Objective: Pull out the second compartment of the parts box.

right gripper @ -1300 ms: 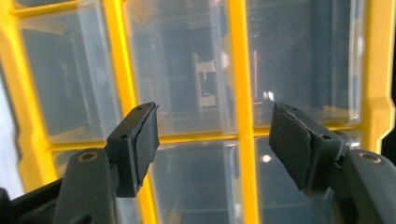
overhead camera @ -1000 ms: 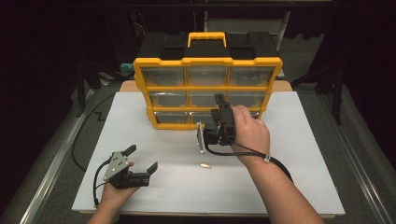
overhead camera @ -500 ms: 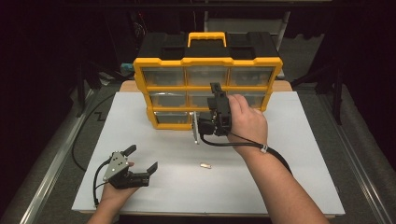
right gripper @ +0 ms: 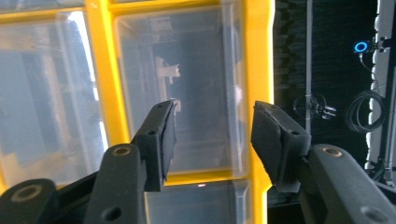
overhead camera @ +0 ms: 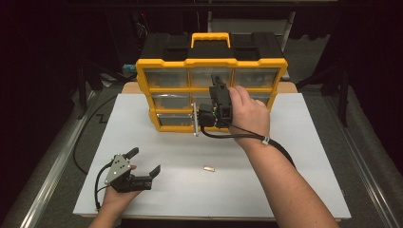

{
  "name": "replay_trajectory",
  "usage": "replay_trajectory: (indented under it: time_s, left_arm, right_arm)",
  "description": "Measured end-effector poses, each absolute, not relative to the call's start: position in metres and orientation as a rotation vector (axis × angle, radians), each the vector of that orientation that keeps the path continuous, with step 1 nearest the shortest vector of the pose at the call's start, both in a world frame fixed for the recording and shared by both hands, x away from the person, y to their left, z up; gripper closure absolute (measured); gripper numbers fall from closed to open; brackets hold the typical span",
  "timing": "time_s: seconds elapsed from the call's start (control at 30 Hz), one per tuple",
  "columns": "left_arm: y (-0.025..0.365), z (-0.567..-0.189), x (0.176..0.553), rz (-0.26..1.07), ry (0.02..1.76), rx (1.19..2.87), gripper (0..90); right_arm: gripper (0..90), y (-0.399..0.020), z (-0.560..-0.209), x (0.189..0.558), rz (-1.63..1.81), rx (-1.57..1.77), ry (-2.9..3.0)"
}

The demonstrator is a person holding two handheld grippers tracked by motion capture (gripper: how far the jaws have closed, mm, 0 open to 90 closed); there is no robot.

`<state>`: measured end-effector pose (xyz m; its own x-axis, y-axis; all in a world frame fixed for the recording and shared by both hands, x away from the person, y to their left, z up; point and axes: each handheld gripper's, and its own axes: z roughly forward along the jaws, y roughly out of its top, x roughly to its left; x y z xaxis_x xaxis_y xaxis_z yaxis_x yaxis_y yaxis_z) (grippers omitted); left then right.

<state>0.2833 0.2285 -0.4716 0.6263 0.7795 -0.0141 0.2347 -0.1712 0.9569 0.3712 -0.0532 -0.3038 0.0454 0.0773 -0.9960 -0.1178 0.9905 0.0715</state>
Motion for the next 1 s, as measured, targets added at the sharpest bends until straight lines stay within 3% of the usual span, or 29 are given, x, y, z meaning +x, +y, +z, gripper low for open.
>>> replay_trajectory:
  time_s: [0.47, 1.0]
  left_arm:
    - [0.23, -0.471, 0.283, 0.601, 0.837, 1.717, 0.4]
    - [0.231, -0.47, 0.283, 0.602, 0.838, 1.706, 0.3]
  right_arm:
    - [69.8, -0.044, -0.292, 0.388, 0.104, -0.037, 1.495]
    - [75.9, -0.037, -0.294, 0.395, 0.045, -0.041, 1.48]
